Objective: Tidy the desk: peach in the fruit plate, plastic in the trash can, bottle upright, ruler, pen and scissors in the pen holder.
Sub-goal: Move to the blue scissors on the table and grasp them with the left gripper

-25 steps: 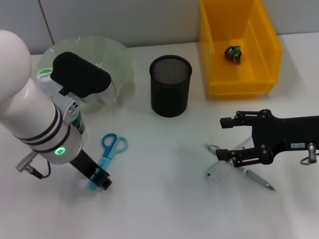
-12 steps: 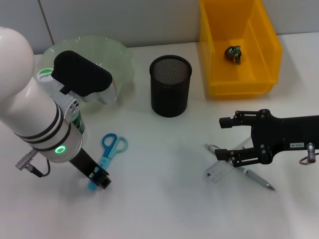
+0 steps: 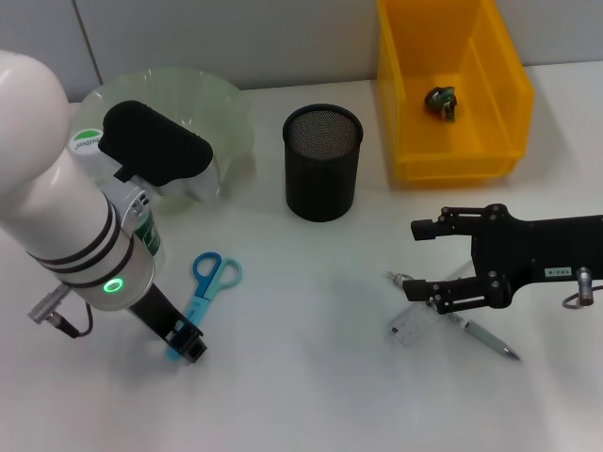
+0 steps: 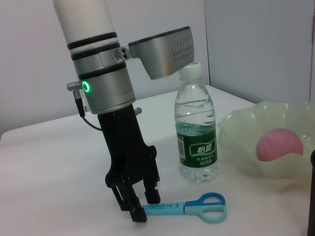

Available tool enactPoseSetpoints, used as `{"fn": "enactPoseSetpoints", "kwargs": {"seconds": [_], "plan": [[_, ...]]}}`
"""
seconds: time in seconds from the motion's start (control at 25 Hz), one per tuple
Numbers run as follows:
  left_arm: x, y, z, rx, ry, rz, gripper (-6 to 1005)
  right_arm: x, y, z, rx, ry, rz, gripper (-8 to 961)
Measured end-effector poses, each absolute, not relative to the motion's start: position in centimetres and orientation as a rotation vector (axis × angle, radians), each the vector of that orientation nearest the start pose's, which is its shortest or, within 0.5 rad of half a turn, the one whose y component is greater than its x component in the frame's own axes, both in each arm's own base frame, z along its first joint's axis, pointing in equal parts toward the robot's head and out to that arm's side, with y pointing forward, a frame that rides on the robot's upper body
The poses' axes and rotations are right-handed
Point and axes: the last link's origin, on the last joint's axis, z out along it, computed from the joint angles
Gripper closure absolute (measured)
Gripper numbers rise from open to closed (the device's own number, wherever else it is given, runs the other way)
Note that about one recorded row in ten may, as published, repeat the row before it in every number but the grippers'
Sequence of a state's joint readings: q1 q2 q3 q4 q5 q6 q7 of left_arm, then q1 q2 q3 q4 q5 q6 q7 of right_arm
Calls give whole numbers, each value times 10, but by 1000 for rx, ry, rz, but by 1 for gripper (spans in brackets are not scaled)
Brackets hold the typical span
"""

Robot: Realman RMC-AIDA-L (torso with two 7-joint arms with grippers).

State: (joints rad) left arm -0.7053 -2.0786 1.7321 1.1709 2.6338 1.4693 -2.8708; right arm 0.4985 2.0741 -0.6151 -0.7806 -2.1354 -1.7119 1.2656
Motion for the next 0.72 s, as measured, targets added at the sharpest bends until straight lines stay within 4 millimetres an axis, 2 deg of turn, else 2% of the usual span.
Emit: {"fn": "enactPoseSetpoints", "kwargs": {"seconds": [0.72], "plan": [[-179, 339, -67, -2510, -929, 843, 671, 270, 312, 21, -2828, 391, 591, 126]]}}
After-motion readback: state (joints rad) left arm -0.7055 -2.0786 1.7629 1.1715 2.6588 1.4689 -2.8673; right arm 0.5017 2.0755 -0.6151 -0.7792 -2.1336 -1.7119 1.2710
